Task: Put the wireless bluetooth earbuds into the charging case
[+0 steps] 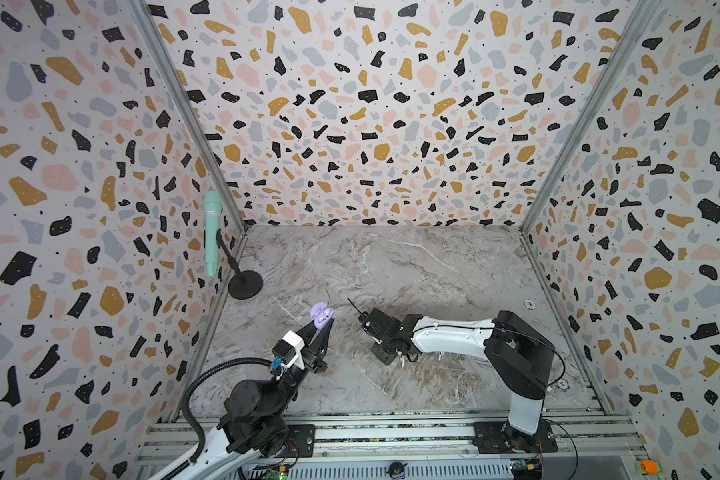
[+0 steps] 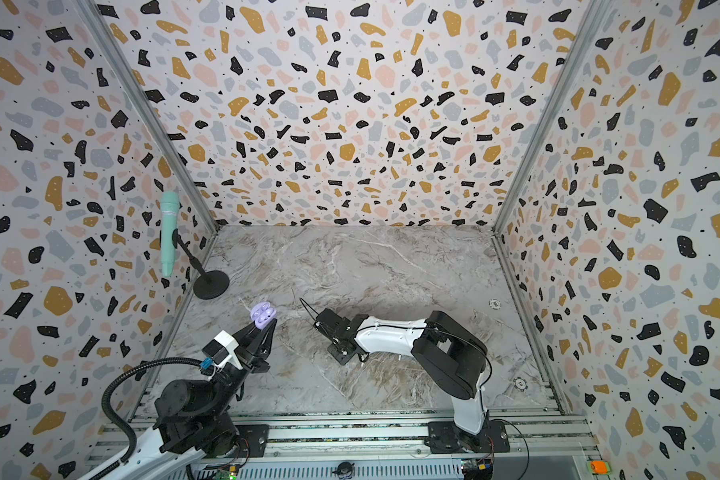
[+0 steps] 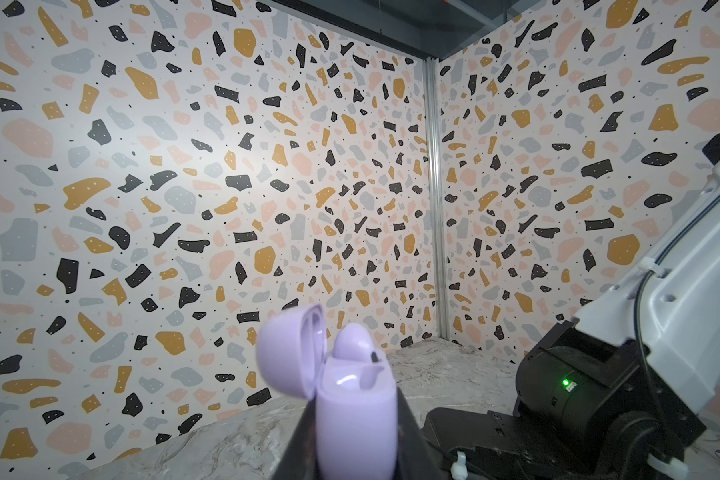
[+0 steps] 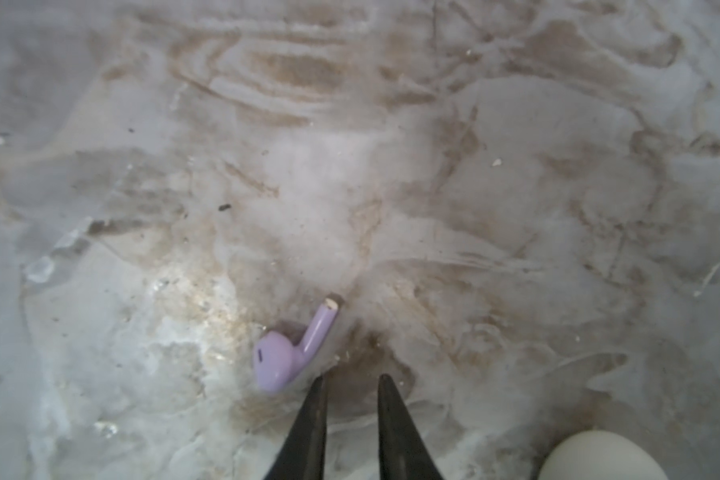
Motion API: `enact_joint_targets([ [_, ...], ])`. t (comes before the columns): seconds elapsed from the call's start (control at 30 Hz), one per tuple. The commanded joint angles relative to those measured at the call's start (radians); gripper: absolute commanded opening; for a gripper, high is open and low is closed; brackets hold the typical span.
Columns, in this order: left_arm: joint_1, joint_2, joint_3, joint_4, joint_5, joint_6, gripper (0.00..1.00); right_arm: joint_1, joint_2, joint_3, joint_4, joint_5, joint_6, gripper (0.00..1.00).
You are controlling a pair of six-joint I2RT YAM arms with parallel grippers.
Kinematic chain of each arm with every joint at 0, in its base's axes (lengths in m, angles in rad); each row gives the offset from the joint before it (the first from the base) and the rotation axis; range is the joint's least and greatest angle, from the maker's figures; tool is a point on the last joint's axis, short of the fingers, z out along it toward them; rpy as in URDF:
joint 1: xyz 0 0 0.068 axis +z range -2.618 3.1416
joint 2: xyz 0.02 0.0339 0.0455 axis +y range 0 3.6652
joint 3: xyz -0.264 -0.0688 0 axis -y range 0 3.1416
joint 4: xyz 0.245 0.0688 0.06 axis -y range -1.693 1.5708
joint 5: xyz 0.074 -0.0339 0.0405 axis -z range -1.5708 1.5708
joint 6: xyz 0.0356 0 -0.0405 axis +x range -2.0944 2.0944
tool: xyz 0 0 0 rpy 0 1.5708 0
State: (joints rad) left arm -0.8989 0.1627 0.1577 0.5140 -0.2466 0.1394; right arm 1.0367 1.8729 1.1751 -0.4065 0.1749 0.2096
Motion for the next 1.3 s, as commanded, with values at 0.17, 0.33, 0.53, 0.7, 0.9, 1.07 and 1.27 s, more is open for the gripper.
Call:
enact_joint_targets([
  [0.17,-0.006,-0.011,-0.006,0.026,0.000,0.010,0.00,0.012,0.023,0.040,-0.031,-0.013,0.019,0.24],
  [0.33,-0.007,-0.011,-0.006,0.029,0.001,0.011,0.00,0.029,0.032,0.042,-0.017,-0.035,0.030,0.24],
  [0.53,-0.007,-0.017,-0.006,0.026,0.000,0.012,0.00,0.057,0.043,0.067,-0.024,-0.090,0.060,0.24],
  [0.7,-0.006,-0.020,-0.006,0.027,-0.002,0.012,0.00,0.063,0.048,0.065,0.036,-0.182,0.107,0.24],
  [0.9,-0.007,-0.023,-0.006,0.026,-0.002,0.012,0.00,0.063,0.062,0.092,0.072,-0.183,0.103,0.23],
  [1.07,-0.007,-0.028,-0.006,0.027,-0.003,0.014,0.00,0.061,0.058,0.103,0.108,-0.172,0.092,0.23],
  [1.27,-0.007,-0.036,-0.005,0.023,-0.006,0.016,0.00,0.025,0.081,0.142,0.124,-0.162,0.119,0.22],
])
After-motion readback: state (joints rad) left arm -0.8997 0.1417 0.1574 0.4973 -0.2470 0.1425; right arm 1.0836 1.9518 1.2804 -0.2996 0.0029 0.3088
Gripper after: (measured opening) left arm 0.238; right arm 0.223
